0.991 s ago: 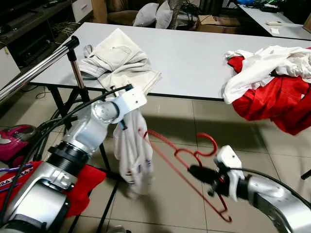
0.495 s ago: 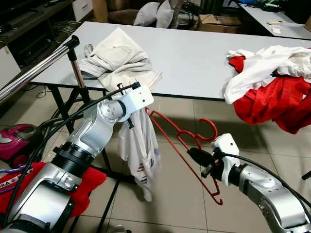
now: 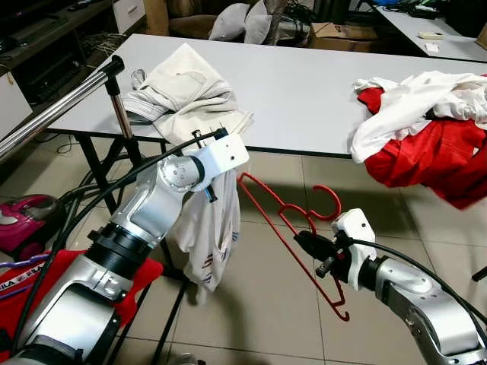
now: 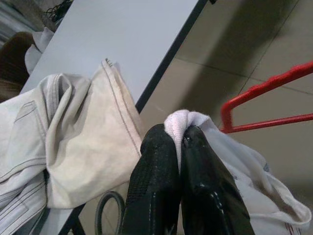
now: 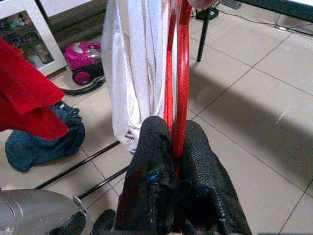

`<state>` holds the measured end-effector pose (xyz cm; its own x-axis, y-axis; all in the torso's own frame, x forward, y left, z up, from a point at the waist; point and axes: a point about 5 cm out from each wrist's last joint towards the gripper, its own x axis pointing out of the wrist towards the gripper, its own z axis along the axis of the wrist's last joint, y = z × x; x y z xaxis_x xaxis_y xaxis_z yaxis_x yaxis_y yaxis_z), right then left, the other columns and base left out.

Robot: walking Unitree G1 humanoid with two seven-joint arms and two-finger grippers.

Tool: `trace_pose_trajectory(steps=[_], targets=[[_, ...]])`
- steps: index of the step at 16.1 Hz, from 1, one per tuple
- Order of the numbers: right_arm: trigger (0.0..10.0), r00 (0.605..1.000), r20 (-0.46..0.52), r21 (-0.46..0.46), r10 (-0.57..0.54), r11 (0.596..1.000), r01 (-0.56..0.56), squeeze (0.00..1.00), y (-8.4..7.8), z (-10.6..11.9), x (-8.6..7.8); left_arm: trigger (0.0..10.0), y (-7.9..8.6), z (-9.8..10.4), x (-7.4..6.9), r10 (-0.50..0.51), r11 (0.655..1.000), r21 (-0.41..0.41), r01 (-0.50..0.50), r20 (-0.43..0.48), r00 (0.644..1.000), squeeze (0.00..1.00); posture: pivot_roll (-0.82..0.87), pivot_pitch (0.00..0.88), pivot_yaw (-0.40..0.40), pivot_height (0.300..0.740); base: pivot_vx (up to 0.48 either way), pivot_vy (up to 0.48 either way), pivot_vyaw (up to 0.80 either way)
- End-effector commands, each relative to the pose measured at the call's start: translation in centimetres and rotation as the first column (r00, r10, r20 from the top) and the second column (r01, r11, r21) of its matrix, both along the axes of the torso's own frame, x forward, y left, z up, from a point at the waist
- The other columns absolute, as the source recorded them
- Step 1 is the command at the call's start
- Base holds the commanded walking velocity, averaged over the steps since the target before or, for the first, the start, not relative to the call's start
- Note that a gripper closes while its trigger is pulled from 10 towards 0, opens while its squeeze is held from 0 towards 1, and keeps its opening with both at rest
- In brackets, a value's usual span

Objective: Hang hanger

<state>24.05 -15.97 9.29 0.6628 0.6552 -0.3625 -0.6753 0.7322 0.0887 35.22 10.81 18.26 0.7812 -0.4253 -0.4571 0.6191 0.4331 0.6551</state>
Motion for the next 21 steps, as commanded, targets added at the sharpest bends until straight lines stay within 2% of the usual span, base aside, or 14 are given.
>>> trace_pose_trajectory(steps=[1, 5, 7, 10, 21], targets=[[10.0, 1.0, 0.021, -0.019, 0.012, 1.0, -0.012, 0.0, -0.1, 0.4, 0.2, 0.0, -0.3, 1.1, 0.3, -0.012, 1.0, 0.008, 0.012, 0.03, 0.999, 0.0, 0.01, 0.0, -0.02, 0.74, 0.0, 0.0, 0.0], [10.0, 0.998, 0.042, 0.009, 0.054, 0.998, -0.054, 0.0, -0.5, 1.6, -0.8, 0.0, 1.1, 0.6, 0.7, 0.047, 0.998, 0.042, -0.047, 0.009, 0.999, 0.0, 0.0, 0.0, -0.017, 0.74, 0.0, 0.0, 0.0], [10.0, 0.998, 0.03, -0.003, 0.056, 0.998, -0.056, 0.0, -1.3, 1.6, -1.3, 0.0, 1.8, 0.5, 1.0, 0.073, 0.996, 0.048, -0.073, 0.005, 0.997, 0.0, 0.0, 0.0, -0.013, 0.74, 0.0, 0.0, 0.0], [10.0, 0.998, 0.016, -0.016, 0.067, 0.998, -0.067, 0.0, -1.6, 1.5, -1.6, 0.0, 2.3, 0.8, 1.2, 0.097, 0.994, 0.039, -0.098, 0.013, 0.995, 0.0, 0.0, 0.0, -0.018, 0.74, 0.0, 0.0, 0.0], [10.0, 0.995, 0.024, -0.021, 0.096, 0.995, -0.095, 0.0, -0.8, 1.2, -0.4, 0.0, 0.9, 0.9, 0.3, 0.025, 1.0, 0.008, -0.025, -0.002, 1.0, 0.0, 0.01, 0.0, -0.04, 0.74, 0.0, 0.0, 0.0]])
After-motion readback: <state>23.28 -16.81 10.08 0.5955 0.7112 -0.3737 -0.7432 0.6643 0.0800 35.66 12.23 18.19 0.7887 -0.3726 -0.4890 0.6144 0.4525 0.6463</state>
